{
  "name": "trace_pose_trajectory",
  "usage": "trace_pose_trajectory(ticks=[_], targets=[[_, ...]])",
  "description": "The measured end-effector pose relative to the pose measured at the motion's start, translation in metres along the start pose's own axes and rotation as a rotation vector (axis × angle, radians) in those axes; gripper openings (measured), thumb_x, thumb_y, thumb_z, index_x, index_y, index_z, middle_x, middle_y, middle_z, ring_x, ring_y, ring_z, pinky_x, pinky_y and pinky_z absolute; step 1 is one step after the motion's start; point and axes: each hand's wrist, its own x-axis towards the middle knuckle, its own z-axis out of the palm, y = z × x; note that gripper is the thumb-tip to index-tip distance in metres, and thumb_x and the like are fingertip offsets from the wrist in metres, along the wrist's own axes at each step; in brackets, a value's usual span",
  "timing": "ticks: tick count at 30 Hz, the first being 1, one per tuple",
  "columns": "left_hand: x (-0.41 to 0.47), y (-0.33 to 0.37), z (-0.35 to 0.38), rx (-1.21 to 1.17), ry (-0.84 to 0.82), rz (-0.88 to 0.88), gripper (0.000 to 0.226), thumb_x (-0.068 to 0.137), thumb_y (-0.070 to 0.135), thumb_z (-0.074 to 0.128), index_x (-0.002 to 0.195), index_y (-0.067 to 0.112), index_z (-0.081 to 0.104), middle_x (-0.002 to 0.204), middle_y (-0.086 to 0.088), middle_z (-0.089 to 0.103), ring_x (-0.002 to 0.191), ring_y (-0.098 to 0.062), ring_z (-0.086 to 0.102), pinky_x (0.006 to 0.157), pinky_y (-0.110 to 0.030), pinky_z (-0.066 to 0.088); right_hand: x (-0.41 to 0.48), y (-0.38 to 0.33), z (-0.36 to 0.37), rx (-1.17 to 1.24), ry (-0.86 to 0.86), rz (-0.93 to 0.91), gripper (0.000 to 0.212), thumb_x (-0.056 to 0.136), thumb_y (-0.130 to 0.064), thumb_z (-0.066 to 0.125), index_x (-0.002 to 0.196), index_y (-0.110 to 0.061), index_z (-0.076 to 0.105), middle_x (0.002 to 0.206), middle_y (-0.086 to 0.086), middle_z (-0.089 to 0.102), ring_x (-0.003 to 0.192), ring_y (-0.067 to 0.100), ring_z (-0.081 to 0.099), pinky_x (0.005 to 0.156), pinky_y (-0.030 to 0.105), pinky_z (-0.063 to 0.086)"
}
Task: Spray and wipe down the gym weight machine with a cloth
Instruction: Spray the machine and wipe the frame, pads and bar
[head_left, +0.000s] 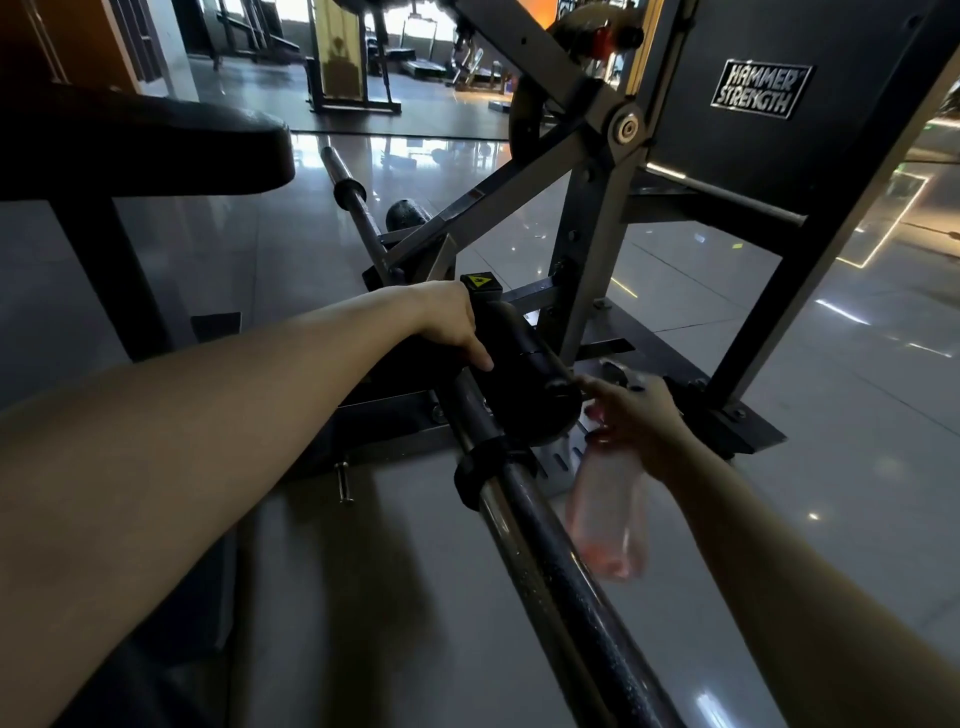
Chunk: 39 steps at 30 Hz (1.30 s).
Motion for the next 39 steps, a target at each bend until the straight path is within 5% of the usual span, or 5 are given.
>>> trace_pose_trajectory(ticks=[5,20,26,34,39], targets=[[0.005,0.004,0.001,0.005,-0.009,0.013,0.051,0.068,0.058,0.086,0.094,0.014,0.081,0.097,-0.002,0.076,0.093,-0.019,0.071,0.091,-0.04,0.059,-0.006,-0.039,-0.005,-0.417,-0.12,-0.19,0.015,0.09,-0.018,0.073,0.085,-0.003,0.07,0.075,0.011,0.068,0.058,0.011,0.058,0.057,0.025,0.044],[0.004,0.003,0.003,0.037,0.029,0.022,0.048,0.072,0.058,0.084,0.087,0.013,0.079,0.092,-0.006,0.075,0.089,-0.021,0.07,0.085,-0.039,0.058,0.008,-0.054,0.037,-0.313,-0.003,-0.26,0.017,0.092,-0.025,0.069,0.098,-0.01,0.073,0.084,0.014,0.072,0.08,0.03,0.072,0.079,0.055,0.06],[0.004,0.001,0.002,-0.008,0.01,0.015,0.046,0.072,0.054,0.085,0.095,0.015,0.08,0.098,-0.003,0.076,0.093,-0.018,0.071,0.09,-0.038,0.058,0.008,-0.05,0.017,-0.371,0.036,-0.29,0.018,0.087,-0.025,0.072,0.083,-0.007,0.07,0.073,0.009,0.069,0.07,0.028,0.067,0.073,0.049,0.057],[0.003,0.006,0.0,-0.006,0.013,0.015,0.042,0.073,0.05,0.086,0.093,0.014,0.08,0.095,-0.003,0.076,0.09,-0.019,0.072,0.086,-0.036,0.06,-0.001,-0.016,0.031,-0.567,0.078,-0.123,0.109,0.03,-0.1,0.059,0.102,-0.018,0.058,0.098,0.004,0.07,0.088,0.026,0.07,0.076,0.05,0.061],[0.001,0.0,-0.001,-0.059,0.011,0.005,0.054,0.075,0.048,0.086,0.114,0.013,0.076,0.112,-0.002,0.072,0.102,-0.019,0.068,0.093,-0.035,0.056,0.005,-0.012,0.027,-0.232,0.034,-0.102,0.04,0.068,-0.046,0.089,0.079,-0.016,0.066,0.083,0.011,0.073,0.079,0.027,0.074,0.075,0.053,0.062]])
